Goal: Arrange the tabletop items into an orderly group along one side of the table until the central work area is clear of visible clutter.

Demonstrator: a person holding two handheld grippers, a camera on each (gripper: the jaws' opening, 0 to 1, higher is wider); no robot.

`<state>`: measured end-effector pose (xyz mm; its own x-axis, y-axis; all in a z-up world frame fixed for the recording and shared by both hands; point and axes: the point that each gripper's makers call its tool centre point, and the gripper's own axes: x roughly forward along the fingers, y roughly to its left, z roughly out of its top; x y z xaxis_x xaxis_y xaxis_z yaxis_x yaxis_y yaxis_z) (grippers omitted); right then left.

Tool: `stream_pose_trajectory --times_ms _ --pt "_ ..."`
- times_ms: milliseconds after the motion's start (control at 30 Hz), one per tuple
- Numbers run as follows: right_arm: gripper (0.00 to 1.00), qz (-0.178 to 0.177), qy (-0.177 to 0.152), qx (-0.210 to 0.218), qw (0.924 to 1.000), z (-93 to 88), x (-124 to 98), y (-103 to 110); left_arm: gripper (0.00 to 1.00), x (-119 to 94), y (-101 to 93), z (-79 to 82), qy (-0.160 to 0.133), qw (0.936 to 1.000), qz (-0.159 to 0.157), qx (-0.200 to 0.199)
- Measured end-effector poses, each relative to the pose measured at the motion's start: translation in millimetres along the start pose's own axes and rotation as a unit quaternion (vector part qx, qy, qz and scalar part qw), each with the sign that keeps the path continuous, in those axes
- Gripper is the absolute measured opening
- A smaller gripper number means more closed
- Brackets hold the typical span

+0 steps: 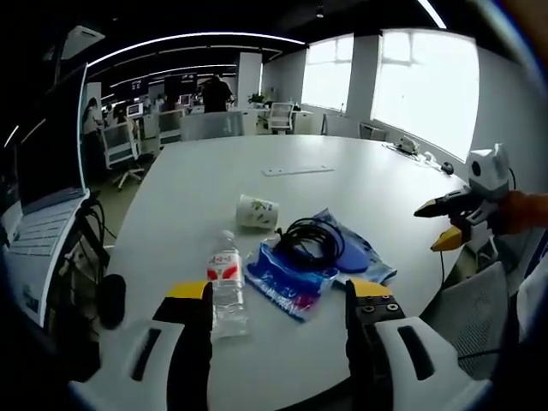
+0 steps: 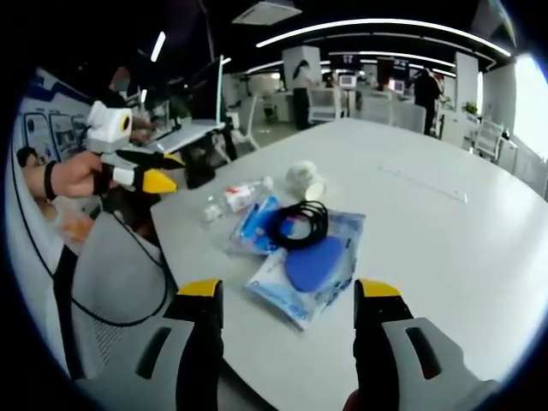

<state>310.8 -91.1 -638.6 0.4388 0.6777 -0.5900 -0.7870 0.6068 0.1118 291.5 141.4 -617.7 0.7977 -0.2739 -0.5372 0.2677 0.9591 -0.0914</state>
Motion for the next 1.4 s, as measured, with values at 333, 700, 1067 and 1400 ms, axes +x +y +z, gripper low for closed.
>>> stream_pose_trajectory --times_ms 333,700,1067,1400 --pt "0.6 0.0 -0.001 0.009 1.0 -2.1 -1 1 0.63 2 2.3 0.3 0.002 1.0 0.001 0.001" --pt "0.6 -0.005 -0.002 0.015 0.9999 -6.0 -2 0 0.62 7 4.8 -1.4 0.009 0.9999 0.002 0.005" --pt "0.59 -0.009 0.002 0.024 0.9997 -13.3 -5 -1 0.61 18 8.8 0.0 0.015 0.9999 0.001 0.005" --pt "0.59 -0.009 0.007 0.027 0.9996 -15.8 -5 0 0.59 30 10.6 -5.0 0.025 0.9997 0.002 -0.001"
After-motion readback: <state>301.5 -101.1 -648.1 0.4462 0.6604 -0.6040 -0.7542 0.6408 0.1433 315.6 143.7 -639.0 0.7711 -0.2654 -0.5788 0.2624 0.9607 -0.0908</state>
